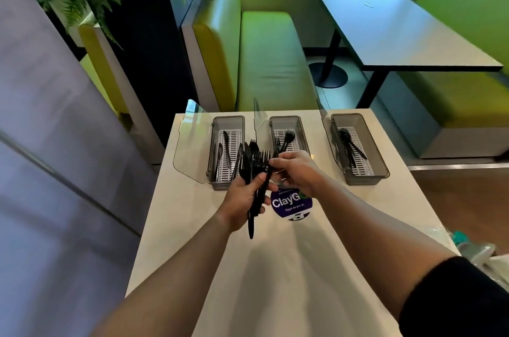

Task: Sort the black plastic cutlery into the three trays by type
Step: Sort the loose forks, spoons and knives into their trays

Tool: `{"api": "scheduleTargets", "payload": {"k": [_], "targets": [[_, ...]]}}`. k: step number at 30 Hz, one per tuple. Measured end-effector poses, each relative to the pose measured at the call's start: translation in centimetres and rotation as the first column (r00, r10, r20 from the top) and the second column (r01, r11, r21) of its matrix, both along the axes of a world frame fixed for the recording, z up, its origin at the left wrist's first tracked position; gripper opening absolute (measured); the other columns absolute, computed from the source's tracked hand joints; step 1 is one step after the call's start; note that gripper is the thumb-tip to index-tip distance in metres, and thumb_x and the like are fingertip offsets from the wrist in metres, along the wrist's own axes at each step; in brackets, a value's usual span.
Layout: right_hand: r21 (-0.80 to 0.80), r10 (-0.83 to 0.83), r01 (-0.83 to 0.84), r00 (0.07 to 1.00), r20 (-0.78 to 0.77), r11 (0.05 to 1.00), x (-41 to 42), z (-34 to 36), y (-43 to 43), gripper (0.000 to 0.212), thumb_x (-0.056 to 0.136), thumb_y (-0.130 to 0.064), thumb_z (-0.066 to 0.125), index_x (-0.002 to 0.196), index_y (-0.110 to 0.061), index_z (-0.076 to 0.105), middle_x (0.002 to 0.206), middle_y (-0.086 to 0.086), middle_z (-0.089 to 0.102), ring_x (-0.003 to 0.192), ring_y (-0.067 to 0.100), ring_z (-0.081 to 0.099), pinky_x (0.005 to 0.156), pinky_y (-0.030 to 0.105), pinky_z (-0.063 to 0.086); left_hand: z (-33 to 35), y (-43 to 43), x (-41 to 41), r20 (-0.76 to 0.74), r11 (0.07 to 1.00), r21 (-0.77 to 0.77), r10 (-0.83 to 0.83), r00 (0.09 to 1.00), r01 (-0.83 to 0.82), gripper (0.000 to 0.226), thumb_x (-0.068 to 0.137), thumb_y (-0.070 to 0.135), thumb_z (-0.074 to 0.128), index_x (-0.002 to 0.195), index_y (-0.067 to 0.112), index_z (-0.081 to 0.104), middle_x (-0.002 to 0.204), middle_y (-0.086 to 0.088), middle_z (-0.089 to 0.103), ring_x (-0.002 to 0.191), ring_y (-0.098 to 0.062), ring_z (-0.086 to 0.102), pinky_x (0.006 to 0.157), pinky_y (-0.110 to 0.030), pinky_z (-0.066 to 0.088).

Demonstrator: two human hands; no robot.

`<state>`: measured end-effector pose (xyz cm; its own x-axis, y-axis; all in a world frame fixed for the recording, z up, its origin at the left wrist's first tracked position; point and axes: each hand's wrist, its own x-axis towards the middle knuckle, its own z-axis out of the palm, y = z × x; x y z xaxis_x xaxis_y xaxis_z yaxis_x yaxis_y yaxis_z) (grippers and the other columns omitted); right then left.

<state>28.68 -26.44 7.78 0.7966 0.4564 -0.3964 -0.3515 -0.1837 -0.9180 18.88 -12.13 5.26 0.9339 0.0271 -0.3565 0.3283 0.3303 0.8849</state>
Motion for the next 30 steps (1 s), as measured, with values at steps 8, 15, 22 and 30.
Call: {"api": "scheduleTargets", "payload": {"k": [8,15,22,30], "targets": [[0.070,-0.155,0.156,0.988,-0.019,0.985,1.2,0.3,-1.0,0.015,0.103,-0.012,0.053,0.103,-0.002,0.064,0.080,0.014,0.071,0.056,0.017,0.061,0.044,0.023,0.045,-0.1,-0.6,-0.1,-0.030,1.000,-0.022,-0.016,0.999,0.015,0.023,0.106,0.022,0.049,0.115,0.007,0.063,0.078,-0.008,0.068,0.052,-0.016,0.049,0.043,-0.024,0.036],[0.216,-0.359,0.359,0.932,-0.038,0.908,2.4,1.1,-1.3,0.010,0.107,-0.016,0.046,0.107,-0.009,0.054,0.065,0.004,0.055,0.050,0.019,0.059,0.048,0.031,0.052,-0.4,-0.7,-0.3,-0.065,0.996,0.067,-0.060,0.996,0.064,0.023,0.105,0.027,0.051,0.105,0.009,0.064,0.068,-0.002,0.052,0.048,-0.012,0.038,0.043,-0.023,0.030],[-0.033,-0.018,0.030,0.953,0.302,0.999,2.4,1.8,-1.1,0.017,0.093,-0.023,0.072,0.107,-0.012,0.072,0.084,-0.008,0.065,0.057,-0.005,0.059,0.051,0.009,0.044,0.3,-0.7,-1.1,-0.091,0.969,0.101,-0.215,0.972,0.224,0.027,0.102,0.034,0.055,0.103,0.007,0.059,0.065,-0.001,0.048,0.047,-0.011,0.037,0.044,-0.024,0.031],[-0.161,0.219,-0.194,0.964,0.154,0.968,1.8,1.7,-1.3,0.006,0.092,-0.019,0.071,0.093,-0.014,0.073,0.092,0.004,0.074,0.081,0.014,0.069,0.067,0.026,0.051,0.7,-0.6,-1.4,-0.082,0.960,0.124,-0.243,0.967,0.251,0.025,0.101,0.035,0.058,0.095,0.010,0.059,0.063,-0.002,0.048,0.046,-0.011,0.038,0.045,-0.025,0.032]]}}
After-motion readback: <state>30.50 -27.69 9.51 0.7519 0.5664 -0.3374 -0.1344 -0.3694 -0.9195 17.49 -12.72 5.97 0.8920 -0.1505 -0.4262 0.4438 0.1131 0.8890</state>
